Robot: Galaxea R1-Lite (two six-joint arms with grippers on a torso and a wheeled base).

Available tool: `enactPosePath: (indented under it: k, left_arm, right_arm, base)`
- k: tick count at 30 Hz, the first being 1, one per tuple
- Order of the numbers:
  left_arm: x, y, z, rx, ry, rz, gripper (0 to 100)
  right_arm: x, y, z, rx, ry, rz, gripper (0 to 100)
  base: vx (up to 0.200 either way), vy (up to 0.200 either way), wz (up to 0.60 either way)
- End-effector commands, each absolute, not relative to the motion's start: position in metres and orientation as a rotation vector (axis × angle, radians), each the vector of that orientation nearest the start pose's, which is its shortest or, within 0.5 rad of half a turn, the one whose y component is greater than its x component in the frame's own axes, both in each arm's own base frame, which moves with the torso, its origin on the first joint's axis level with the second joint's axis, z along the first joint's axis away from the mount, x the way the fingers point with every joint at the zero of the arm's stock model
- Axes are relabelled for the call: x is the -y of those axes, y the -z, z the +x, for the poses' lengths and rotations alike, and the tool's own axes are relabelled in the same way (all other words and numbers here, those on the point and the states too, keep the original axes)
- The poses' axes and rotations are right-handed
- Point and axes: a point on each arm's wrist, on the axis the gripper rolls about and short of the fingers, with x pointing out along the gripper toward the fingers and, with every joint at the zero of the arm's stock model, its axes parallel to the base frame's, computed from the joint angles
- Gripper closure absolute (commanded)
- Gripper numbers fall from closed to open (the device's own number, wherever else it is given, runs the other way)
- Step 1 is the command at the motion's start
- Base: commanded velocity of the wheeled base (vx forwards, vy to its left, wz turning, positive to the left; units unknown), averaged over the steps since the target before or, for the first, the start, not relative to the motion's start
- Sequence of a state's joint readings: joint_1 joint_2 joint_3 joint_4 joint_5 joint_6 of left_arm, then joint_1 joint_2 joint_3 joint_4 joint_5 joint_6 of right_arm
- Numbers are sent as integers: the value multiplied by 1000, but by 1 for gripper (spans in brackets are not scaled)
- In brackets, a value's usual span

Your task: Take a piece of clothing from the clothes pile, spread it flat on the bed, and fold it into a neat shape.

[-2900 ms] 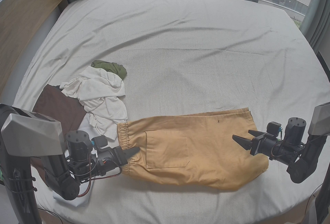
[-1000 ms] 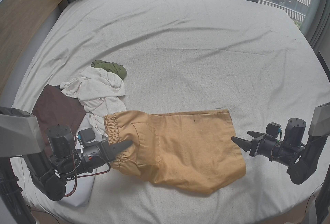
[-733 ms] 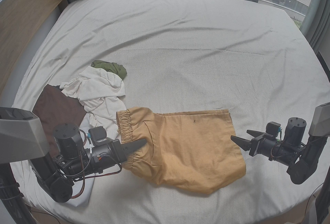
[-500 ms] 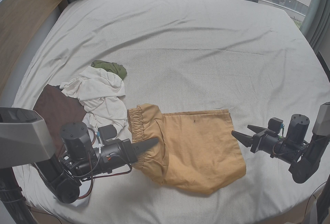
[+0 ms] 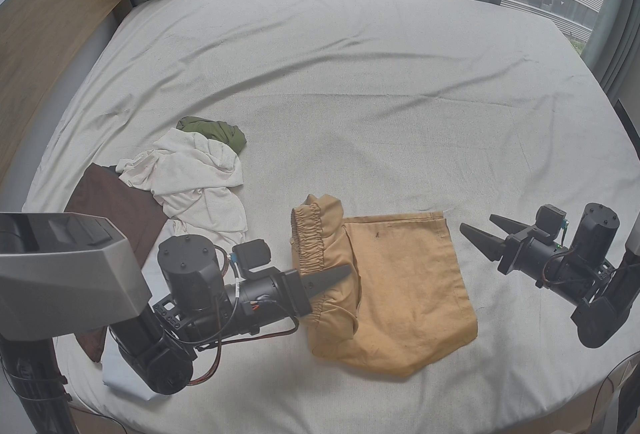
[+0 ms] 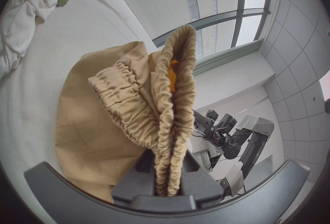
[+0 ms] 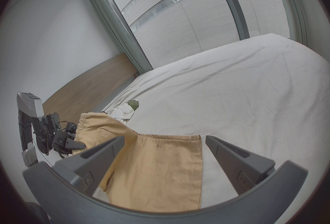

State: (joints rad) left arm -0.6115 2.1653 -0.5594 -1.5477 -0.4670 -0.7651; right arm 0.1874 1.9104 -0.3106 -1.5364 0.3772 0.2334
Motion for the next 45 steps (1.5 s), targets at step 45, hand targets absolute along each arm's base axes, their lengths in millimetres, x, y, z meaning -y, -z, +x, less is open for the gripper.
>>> enactPosePath:
  k: [45]
  left_arm:
    - [295,-40,296,-637,1055,-668,100]
  right_arm:
    - [-55,-108,269,-86,-544,231,0]
  base:
    - [0,0,0]
